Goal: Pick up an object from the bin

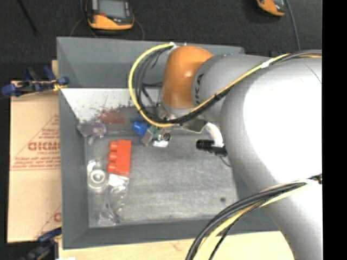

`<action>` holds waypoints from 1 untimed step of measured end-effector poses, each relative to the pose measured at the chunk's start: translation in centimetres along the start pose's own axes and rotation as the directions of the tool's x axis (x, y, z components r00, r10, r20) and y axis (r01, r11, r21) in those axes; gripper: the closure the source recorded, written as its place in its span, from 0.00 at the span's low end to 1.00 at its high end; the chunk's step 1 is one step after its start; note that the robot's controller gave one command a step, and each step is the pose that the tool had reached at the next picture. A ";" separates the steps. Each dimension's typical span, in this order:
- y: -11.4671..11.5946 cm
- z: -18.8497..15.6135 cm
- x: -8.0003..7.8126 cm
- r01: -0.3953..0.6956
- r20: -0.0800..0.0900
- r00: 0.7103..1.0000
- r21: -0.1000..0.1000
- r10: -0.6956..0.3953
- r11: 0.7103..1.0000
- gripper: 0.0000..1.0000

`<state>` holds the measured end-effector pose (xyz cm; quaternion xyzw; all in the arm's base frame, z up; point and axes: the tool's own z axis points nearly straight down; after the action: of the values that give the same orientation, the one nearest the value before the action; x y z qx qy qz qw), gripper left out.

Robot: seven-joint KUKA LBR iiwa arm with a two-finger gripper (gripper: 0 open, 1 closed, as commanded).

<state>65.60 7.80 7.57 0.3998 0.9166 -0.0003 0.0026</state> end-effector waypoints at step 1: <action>0.2 -6.6 -0.3 0.002 0.000 1.000 -0.006 -0.002 1.000 1.00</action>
Offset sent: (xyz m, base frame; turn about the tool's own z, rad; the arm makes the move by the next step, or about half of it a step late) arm 0.0000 0.0000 0.0607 0.0000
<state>65.88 7.73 14.20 0.3990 0.9169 0.0025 0.0041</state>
